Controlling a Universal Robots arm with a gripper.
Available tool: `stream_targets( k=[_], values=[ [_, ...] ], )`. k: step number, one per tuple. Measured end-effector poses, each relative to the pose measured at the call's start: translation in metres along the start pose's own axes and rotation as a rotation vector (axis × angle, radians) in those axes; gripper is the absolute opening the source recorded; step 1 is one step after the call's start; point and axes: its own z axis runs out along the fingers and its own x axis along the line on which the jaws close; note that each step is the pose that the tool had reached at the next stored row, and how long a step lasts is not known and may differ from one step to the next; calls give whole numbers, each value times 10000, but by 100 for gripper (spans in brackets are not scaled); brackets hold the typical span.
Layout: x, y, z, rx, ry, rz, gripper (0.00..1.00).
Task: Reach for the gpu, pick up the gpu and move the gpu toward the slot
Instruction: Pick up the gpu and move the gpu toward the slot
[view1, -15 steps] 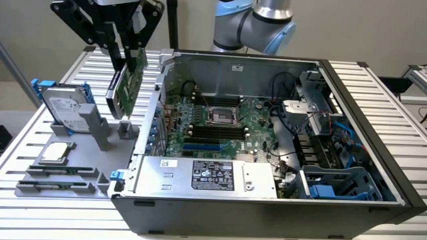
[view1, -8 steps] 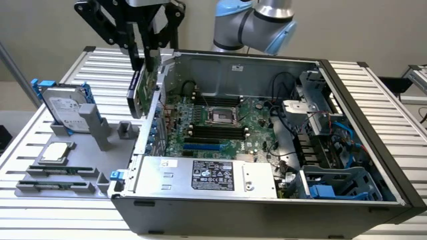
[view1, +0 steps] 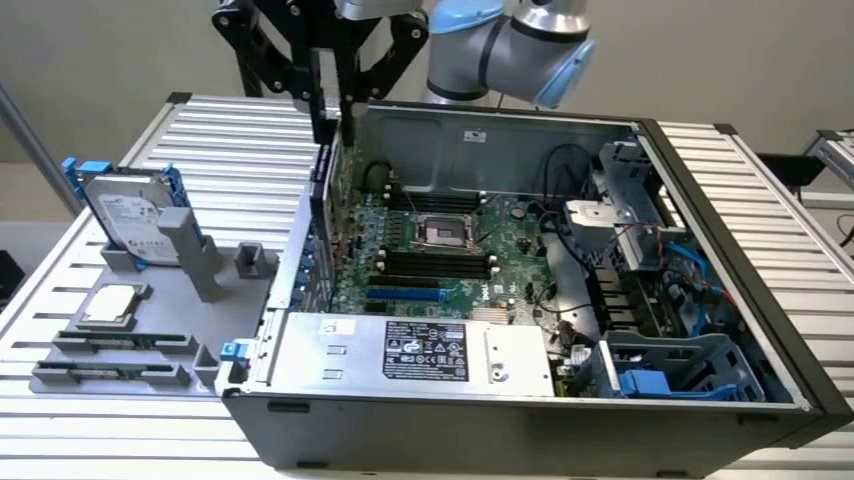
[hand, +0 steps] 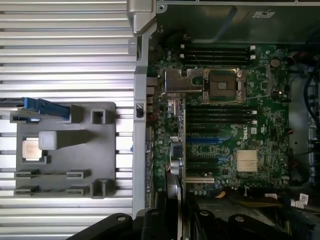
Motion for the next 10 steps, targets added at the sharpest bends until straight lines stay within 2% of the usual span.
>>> stream_targets(
  k=[10],
  values=[
    [-455, 23, 85, 1, 5, 1, 26]
  ],
)
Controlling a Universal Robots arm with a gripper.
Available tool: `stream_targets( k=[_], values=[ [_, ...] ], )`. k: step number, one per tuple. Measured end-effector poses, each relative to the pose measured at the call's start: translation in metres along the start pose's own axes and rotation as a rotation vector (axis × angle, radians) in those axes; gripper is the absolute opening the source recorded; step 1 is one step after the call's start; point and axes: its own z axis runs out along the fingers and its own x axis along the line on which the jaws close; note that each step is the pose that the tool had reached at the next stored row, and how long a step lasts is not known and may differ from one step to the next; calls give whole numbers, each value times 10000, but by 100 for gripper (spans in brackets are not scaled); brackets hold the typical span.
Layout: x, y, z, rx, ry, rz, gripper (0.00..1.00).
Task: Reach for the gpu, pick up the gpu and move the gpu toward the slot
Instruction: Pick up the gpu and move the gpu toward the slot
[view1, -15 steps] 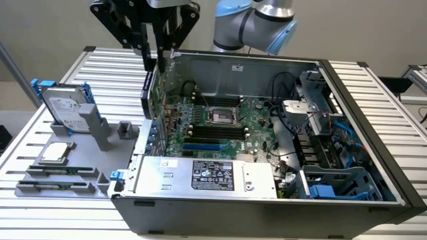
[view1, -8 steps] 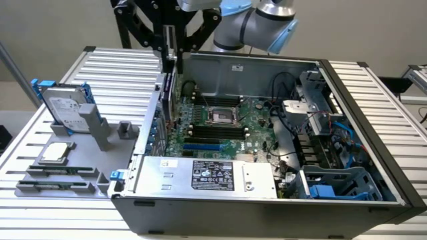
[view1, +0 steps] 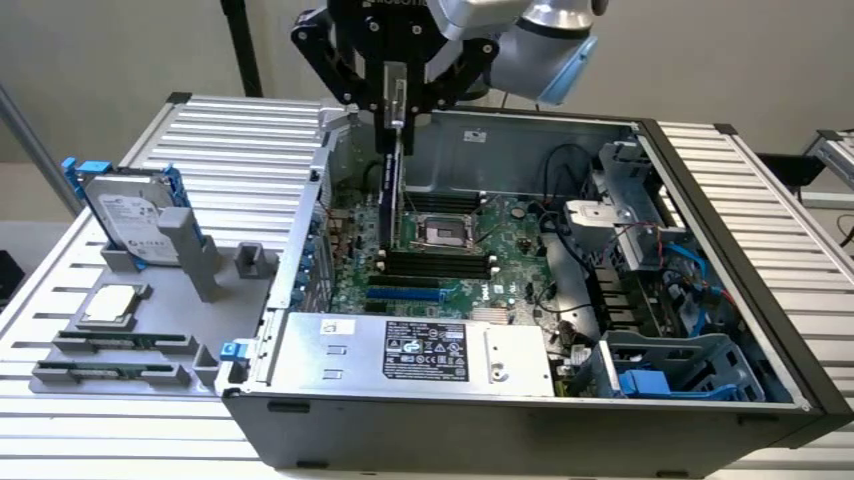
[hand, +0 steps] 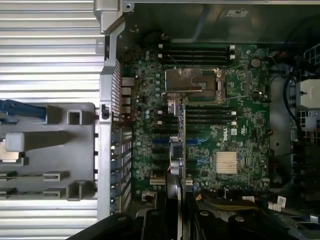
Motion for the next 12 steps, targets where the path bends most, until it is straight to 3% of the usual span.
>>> stream_targets(
  k=[12],
  values=[
    [-540, 126, 223, 0, 1, 0, 26]
  ],
)
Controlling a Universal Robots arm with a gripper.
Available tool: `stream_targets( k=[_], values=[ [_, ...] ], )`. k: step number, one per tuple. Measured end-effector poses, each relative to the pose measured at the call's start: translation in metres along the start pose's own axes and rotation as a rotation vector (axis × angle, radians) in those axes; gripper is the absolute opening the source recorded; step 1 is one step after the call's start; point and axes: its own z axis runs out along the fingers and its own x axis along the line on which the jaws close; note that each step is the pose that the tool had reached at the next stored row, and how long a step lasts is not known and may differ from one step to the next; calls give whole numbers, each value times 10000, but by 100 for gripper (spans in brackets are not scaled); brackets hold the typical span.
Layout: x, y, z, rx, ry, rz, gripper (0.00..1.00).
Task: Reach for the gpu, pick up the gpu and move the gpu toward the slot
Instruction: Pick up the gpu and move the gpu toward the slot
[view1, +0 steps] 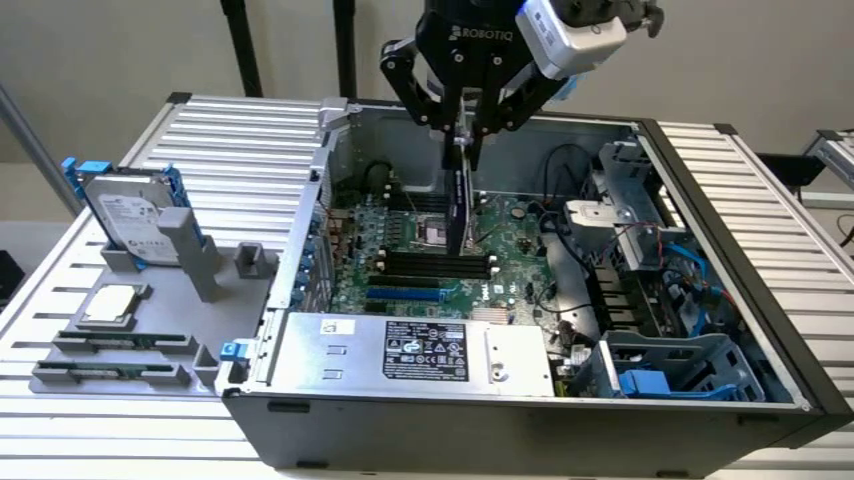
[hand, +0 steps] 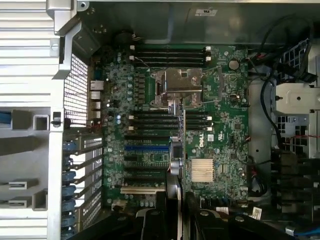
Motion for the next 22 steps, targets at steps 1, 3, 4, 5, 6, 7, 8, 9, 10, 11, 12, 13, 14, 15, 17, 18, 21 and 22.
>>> stream_targets(
  k=[1, 3, 4, 5, 6, 7, 8, 9, 10, 11, 12, 13, 14, 15, 17, 18, 21, 22],
  values=[
    [-36, 18, 19, -1, 0, 0, 26],
    [-87, 52, 56, -1, 0, 0, 26],
    [-102, 67, 74, -1, 1, 0, 26],
    [-114, 81, 91, -1, 1, -3, 26],
    [-124, 95, 105, -1, 4, -4, 26],
    [-135, 111, 120, -1, 9, -5, 26],
    [-145, 126, 133, 0, 15, -6, 26],
    [-153, 140, 145, -1, 20, -7, 26],
    [-158, 151, 153, 0, 32, -10, 26],
    [-165, 159, 161, 0, 52, -16, 26],
    [-171, 166, 168, 0, 76, -21, 26],
    [-179, 172, 174, 1, 106, -25, 26],
    [-188, 176, 179, 2, 145, -29, 26],
    [-199, 178, 184, 2, 191, -36, 26],
    [-221, 181, 191, 3, 276, -56, 26],
    [-234, 183, 195, 4, 313, -71, 26],
    [-262, 183, 197, 7, 369, -114, 26],
    [-262, 183, 197, 7, 369, -114, 26]
  ],
)
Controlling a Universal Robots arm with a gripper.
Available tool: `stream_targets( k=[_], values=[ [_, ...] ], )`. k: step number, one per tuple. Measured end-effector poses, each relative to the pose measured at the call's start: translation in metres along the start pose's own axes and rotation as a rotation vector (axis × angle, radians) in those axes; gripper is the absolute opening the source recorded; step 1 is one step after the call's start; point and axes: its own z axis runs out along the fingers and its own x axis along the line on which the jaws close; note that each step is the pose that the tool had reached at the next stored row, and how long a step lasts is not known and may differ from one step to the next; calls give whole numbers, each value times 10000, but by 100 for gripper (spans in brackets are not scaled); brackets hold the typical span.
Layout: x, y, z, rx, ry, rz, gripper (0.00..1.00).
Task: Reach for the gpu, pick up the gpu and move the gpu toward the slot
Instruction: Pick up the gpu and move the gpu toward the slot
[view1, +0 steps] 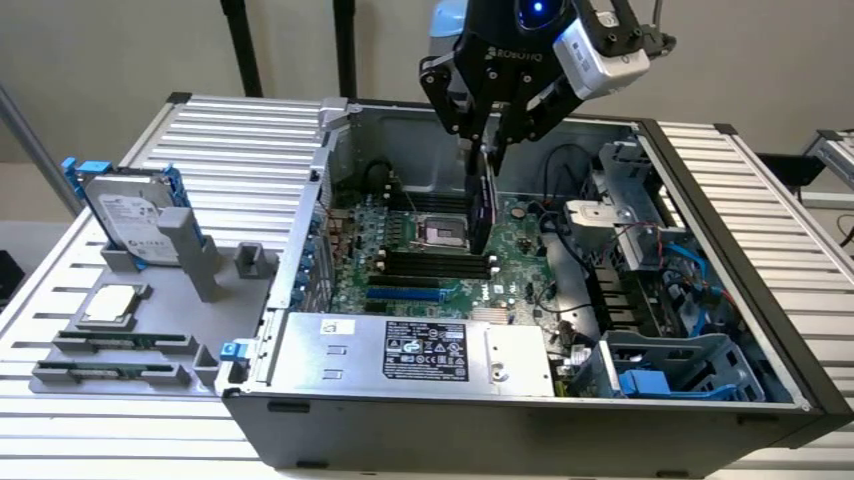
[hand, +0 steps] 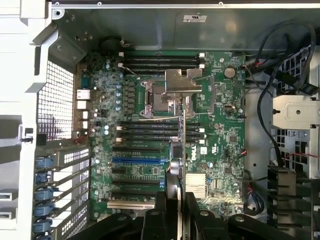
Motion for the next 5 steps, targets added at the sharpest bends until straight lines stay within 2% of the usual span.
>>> stream_targets(
  k=[5],
  values=[
    [-1, 1, 1, -1, 0, -1, 26]
  ],
)
